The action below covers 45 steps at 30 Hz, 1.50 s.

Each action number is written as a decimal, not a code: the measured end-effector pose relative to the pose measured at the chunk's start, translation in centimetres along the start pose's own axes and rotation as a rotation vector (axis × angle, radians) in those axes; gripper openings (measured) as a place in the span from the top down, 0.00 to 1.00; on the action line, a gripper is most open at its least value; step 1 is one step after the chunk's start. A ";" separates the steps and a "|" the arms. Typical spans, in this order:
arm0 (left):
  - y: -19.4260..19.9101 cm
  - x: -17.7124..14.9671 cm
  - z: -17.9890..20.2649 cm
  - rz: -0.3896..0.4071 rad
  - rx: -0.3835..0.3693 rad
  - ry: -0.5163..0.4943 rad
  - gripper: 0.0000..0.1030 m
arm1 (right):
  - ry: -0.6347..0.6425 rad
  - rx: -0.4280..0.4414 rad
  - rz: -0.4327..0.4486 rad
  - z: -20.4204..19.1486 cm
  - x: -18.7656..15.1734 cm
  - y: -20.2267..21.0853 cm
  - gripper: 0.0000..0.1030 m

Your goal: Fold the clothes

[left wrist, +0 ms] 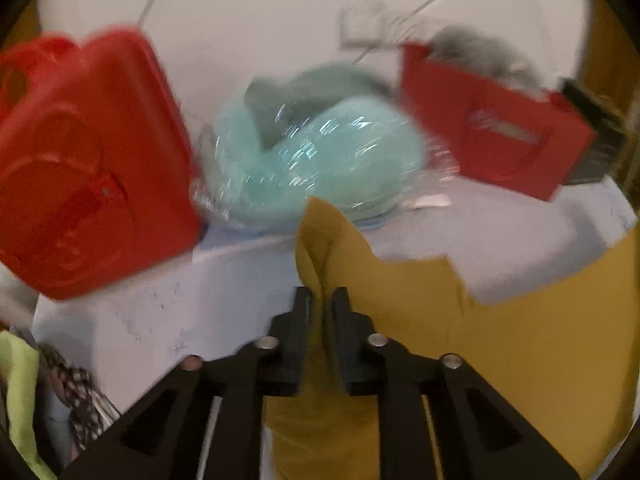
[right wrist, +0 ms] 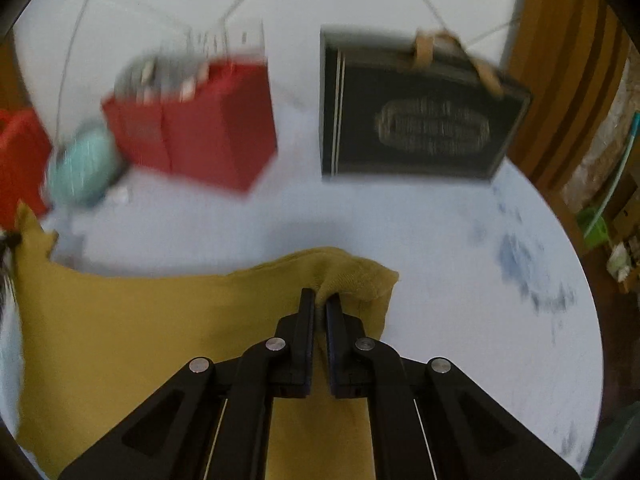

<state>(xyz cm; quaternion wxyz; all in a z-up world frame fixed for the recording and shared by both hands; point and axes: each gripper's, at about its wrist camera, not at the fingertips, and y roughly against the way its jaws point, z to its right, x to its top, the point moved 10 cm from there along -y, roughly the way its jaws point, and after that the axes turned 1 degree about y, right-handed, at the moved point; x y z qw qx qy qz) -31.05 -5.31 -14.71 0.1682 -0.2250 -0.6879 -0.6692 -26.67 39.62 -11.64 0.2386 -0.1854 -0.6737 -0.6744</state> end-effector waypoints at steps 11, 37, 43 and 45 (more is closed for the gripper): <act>5.5 -11.7 -0.8 -0.071 -0.059 0.046 0.66 | -0.052 0.061 -0.084 1.1 -7.0 1.2 0.58; 14.1 -35.3 3.4 -0.150 -0.169 0.002 0.43 | -0.151 0.041 -0.173 1.1 -30.6 9.6 0.07; 13.4 -36.8 4.6 -0.178 -0.165 -0.021 0.42 | -0.107 0.035 -0.169 0.6 -31.4 9.9 0.06; 13.5 -37.0 5.0 -0.183 -0.171 -0.025 0.42 | -0.093 0.027 -0.165 0.8 -31.5 9.9 0.06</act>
